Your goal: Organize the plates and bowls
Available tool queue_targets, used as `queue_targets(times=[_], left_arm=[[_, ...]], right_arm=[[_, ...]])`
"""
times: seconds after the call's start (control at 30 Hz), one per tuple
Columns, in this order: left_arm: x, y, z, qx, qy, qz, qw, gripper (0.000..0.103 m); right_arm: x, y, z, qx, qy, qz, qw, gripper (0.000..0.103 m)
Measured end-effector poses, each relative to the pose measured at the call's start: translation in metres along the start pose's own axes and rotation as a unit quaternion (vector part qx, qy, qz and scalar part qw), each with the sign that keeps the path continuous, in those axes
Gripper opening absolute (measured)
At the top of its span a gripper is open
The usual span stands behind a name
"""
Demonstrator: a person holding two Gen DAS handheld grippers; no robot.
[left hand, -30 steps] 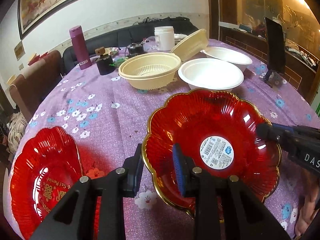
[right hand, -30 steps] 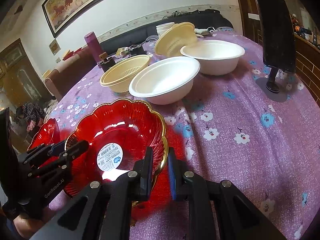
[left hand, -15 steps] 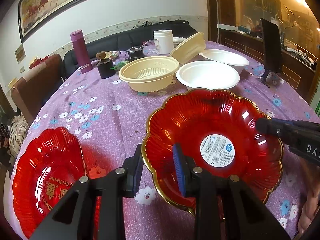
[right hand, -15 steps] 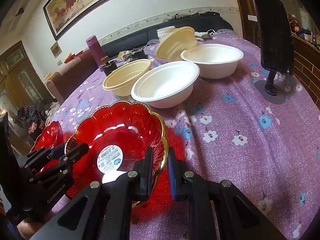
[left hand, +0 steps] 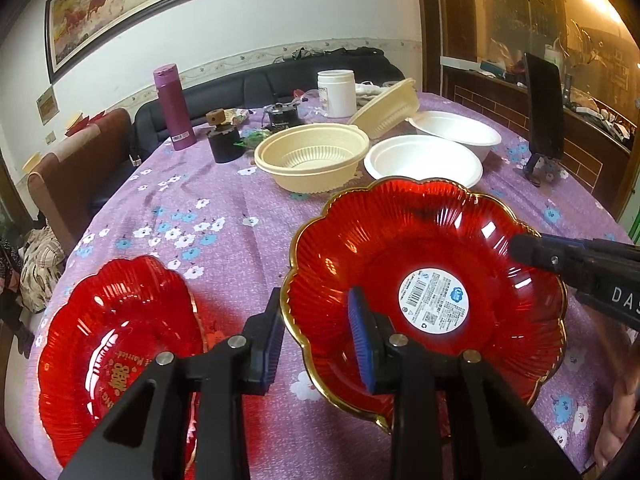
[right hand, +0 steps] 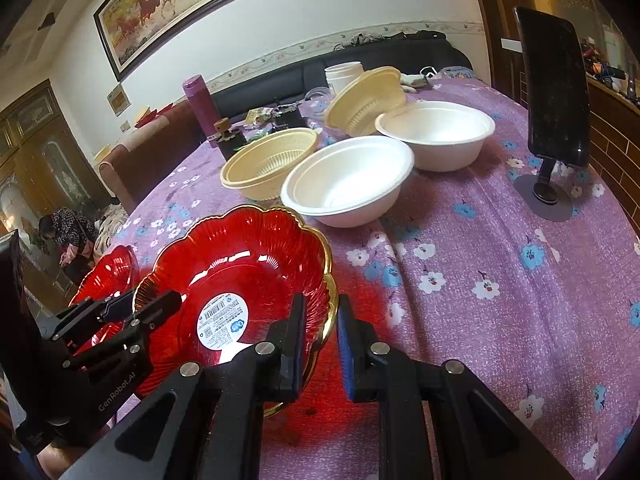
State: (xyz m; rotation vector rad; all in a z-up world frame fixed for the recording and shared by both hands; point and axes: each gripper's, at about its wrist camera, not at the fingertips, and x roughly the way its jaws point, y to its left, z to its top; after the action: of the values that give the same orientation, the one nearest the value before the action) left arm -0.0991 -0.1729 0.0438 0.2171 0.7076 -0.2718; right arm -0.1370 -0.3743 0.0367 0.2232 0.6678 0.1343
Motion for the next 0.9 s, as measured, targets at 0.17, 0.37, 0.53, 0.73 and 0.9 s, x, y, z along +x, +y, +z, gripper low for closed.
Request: queue_targets(times=[0.17, 0.37, 0.53, 0.73, 0.9], left_arm=[[-0.010, 0.013, 0.003, -0.015, -0.009, 0.007, 0.9998, 0.032], [-0.022, 0.032, 0.004, -0.032, -0.021, 0.022, 0.9990, 0.036], [-0.030, 0.053, 0.001, -0.055, -0.026, 0.036, 0.9975, 0.036], [-0.036, 0.078, -0.007, -0.078, -0.026, 0.052, 0.9953, 0.037], [-0.042, 0.101, -0.014, -0.098, -0.025, 0.065, 0.9928, 0.038]], right_arm=[[-0.002, 0.014, 0.008, -0.012, -0.004, 0.011, 1.000, 0.018], [0.002, 0.034, 0.015, -0.030, -0.006, 0.023, 0.999, 0.018], [0.006, 0.054, 0.021, -0.044, -0.002, 0.039, 0.998, 0.018], [0.014, 0.082, 0.023, -0.068, 0.003, 0.052, 0.996, 0.018], [0.026, 0.104, 0.022, -0.085, 0.015, 0.065, 0.994, 0.018]])
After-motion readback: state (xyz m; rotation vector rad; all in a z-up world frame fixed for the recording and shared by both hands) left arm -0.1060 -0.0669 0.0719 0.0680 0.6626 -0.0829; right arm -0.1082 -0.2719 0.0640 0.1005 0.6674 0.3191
